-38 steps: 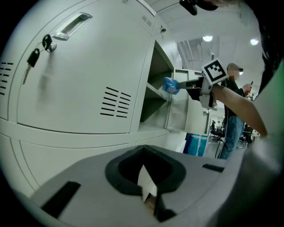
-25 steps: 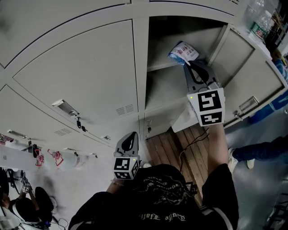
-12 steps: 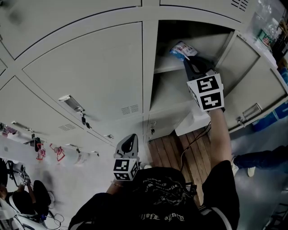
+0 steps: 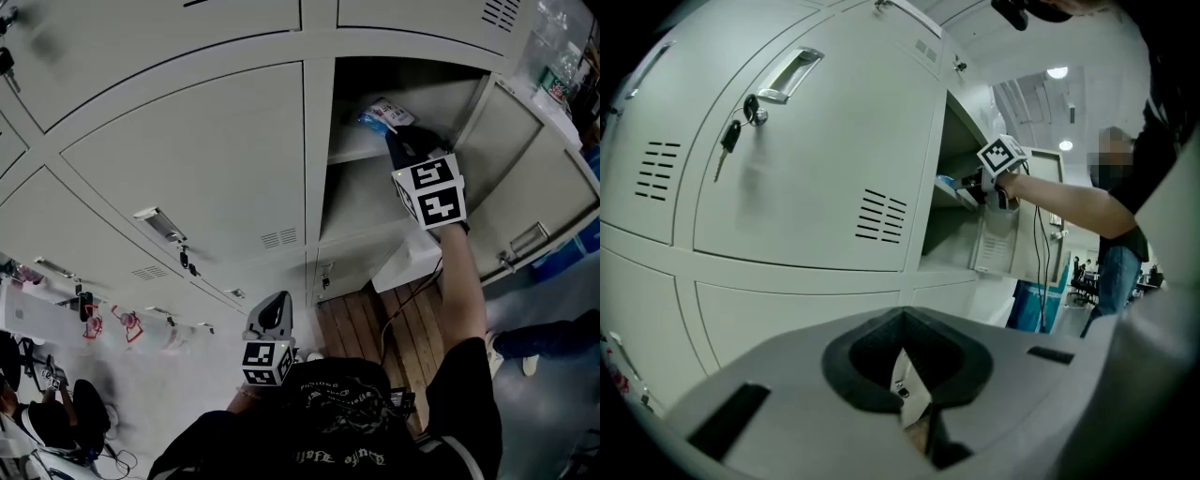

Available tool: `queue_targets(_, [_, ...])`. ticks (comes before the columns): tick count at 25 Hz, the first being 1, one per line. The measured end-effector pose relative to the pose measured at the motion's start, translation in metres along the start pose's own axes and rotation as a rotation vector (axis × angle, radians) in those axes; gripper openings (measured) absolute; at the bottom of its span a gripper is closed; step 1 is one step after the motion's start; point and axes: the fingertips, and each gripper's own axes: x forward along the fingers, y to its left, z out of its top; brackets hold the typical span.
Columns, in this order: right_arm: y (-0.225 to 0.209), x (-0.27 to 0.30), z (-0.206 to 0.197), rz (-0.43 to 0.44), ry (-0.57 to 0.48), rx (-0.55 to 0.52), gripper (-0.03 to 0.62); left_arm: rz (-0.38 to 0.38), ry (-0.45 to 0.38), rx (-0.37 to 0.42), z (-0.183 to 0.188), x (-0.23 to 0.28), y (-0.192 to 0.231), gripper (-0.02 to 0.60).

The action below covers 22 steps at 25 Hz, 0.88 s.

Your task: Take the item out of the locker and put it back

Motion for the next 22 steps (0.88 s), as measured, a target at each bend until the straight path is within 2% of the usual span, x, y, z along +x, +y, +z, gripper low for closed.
queue_targets(7, [-0.001, 0.0, 0.001, -0.003, -0.04, 0.028, 0.044, 0.005, 0.015, -0.007, -0.006, -0.001, 0.005, 0.006])
queue_targets(10, [0.001, -0.001, 0.004, 0.015, -0.072, 0.052, 0.138, 0.004, 0.015, 0.001, -0.005, 0.0, 0.006, 0.006])
queue_targets(14, [0.004, -0.01, 0.012, 0.025, -0.102, 0.036, 0.153, -0.008, 0.015, 0.04, -0.003, 0.002, 0.002, 0.006])
queue_targets(22, [-0.004, -0.042, 0.028, -0.04, -0.196, 0.079, 0.155, -0.042, 0.009, 0.041, 0.001, 0.006, -0.005, 0.006])
